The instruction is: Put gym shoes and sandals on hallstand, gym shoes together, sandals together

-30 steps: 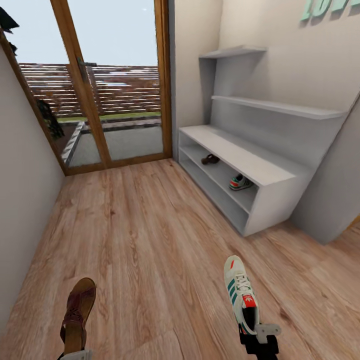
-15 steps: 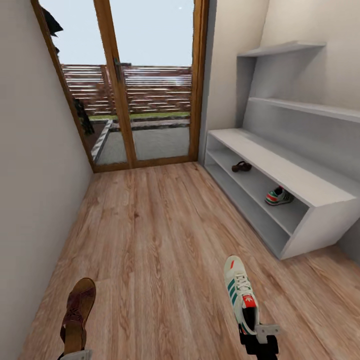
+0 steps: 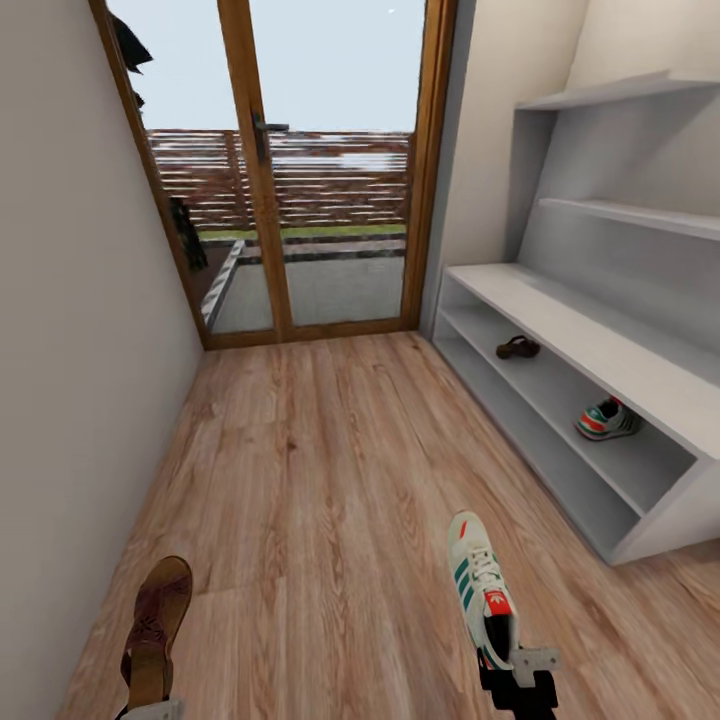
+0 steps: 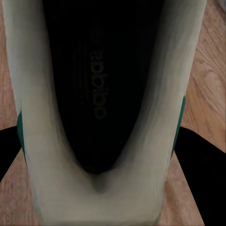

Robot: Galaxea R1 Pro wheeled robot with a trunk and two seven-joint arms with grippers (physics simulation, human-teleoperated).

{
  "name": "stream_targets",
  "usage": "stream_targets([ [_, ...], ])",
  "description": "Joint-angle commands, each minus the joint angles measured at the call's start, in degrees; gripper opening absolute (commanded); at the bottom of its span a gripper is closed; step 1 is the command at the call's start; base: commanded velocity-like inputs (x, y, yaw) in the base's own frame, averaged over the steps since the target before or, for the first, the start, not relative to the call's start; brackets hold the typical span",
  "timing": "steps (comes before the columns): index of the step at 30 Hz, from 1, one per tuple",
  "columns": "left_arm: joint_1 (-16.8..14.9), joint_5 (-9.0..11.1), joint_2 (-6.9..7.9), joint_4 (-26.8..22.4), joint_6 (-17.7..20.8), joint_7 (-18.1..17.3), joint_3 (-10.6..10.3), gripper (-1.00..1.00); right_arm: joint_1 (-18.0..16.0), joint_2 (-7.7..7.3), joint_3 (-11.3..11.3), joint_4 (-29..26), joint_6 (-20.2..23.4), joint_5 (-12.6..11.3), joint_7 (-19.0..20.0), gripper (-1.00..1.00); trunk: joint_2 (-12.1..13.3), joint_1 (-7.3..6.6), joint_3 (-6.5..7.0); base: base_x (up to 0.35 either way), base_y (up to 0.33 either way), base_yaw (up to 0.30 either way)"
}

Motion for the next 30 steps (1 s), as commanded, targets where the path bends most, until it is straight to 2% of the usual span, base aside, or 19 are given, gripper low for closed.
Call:
stream_targets([
  [1, -0.06, -0.71, -0.05, 0.02, -0.21, -0.3, 0.5, -1.0, -0.05, -0.01, 0.25, 0.04, -0.07, 0.51, -0.59, -1.0, -0.02, 0.02, -0.04, 0.336, 0.006, 0.001],
  [30, -0.06, -0.56, -0.05, 0.01, -0.14, -0.3, 0.5, -1.0, -0.04, 0.07, 0.31, -0.03, -0.04, 0.45, -0.68, -1.0, -0.02, 0.02, -0.04, 0.337, 0.012, 0.0],
])
